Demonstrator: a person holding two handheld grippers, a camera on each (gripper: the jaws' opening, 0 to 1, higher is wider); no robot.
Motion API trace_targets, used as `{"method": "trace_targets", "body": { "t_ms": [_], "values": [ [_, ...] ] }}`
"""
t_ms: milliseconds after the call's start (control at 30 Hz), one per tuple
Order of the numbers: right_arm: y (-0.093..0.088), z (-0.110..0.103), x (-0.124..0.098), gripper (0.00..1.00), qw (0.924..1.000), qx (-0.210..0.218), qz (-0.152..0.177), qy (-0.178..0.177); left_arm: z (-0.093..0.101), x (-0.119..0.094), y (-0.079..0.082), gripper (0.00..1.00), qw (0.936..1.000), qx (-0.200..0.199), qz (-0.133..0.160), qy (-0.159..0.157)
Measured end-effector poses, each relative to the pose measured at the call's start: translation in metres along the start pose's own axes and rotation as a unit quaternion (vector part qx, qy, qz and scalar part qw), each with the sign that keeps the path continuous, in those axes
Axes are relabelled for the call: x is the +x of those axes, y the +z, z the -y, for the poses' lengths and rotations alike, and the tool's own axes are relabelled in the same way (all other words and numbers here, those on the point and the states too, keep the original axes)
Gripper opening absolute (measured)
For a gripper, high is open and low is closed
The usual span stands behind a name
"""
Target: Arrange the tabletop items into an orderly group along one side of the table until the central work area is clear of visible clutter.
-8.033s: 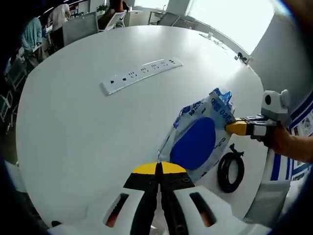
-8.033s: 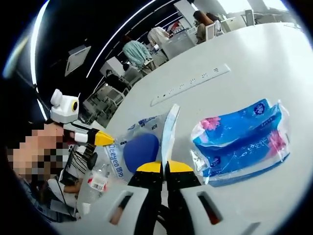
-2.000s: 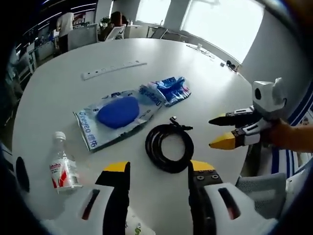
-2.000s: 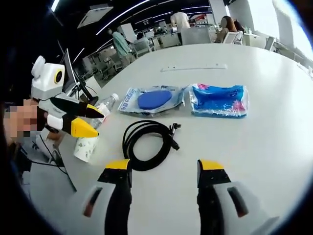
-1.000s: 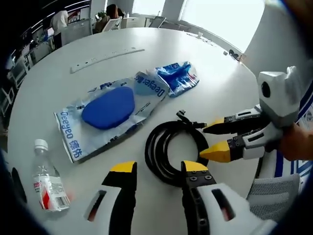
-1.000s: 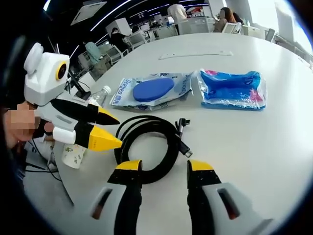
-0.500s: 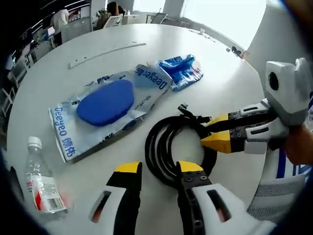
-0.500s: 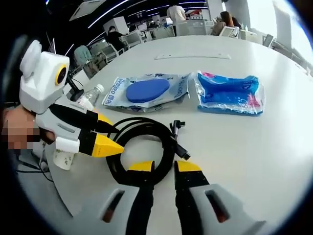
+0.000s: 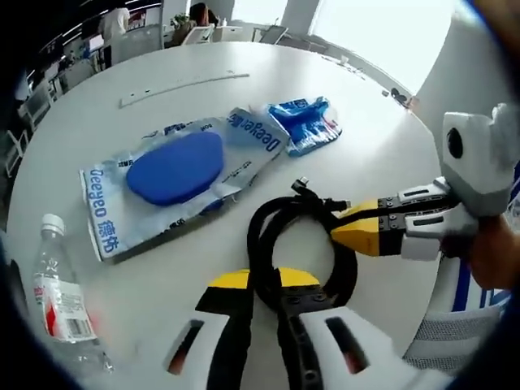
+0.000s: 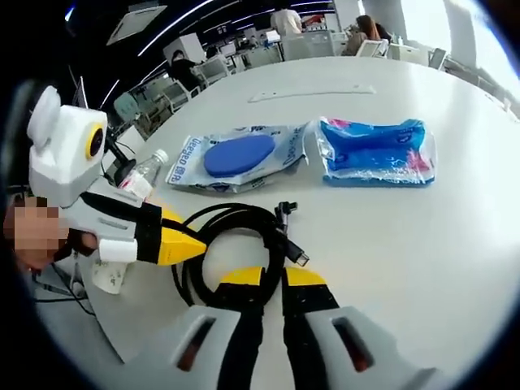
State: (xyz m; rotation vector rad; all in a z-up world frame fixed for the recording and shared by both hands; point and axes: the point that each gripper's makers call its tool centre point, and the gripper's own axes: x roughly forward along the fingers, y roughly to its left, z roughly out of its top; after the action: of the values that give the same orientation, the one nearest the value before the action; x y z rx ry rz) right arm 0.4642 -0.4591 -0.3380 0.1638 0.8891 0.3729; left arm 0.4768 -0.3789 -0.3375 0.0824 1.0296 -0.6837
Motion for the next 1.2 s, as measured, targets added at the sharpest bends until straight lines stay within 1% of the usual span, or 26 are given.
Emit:
{"method": "trace_targets", "body": {
  "t_ms": [67, 233, 467, 600, 800, 900, 1033, 1200],
  "values": [
    [0.0, 0.001, -0.002, 0.03, 1.0, 0.004, 0.001, 0.0, 0.0, 0.0, 0.003, 0.04, 1.0, -0.007, 0.005, -0.001],
    [0.002, 0.004, -0.009, 0.02, 0.9998, 0.016, 0.011, 0.003, 0.006, -0.001, 0.007, 0.03, 0.9999, -0.008, 0.009, -0.007],
    [0.009, 0.011, -0.024, 0.02, 0.9995, 0.019, 0.025, 0.003, 0.022, -0.006, 0.014, 0.02, 0.9996, -0.003, 0.022, -0.017],
    [0.013, 0.016, -0.034, 0.02, 0.9992, 0.023, 0.032, 0.006, 0.033, -0.013, 0.023, 0.02, 0.9992, 0.005, 0.034, -0.022],
    [0.025, 0.023, -0.054, 0.02, 0.9988, 0.017, 0.046, 0.007, 0.049, -0.02, 0.038, 0.02, 0.9981, 0.007, 0.051, -0.032],
    [0.031, 0.028, -0.062, 0.02, 0.9986, 0.013, 0.05, 0.006, 0.057, -0.023, 0.045, 0.02, 0.9975, 0.017, 0.058, -0.037],
    [0.037, 0.034, -0.071, 0.02, 0.9983, 0.012, 0.058, 0.003, 0.067, -0.023, 0.055, 0.02, 0.9967, 0.023, 0.065, -0.042],
    [0.042, 0.045, -0.082, 0.02, 0.9978, 0.017, 0.063, -0.003, 0.077, -0.022, 0.065, 0.02, 0.9959, 0.038, 0.065, -0.049]
  ]
}}
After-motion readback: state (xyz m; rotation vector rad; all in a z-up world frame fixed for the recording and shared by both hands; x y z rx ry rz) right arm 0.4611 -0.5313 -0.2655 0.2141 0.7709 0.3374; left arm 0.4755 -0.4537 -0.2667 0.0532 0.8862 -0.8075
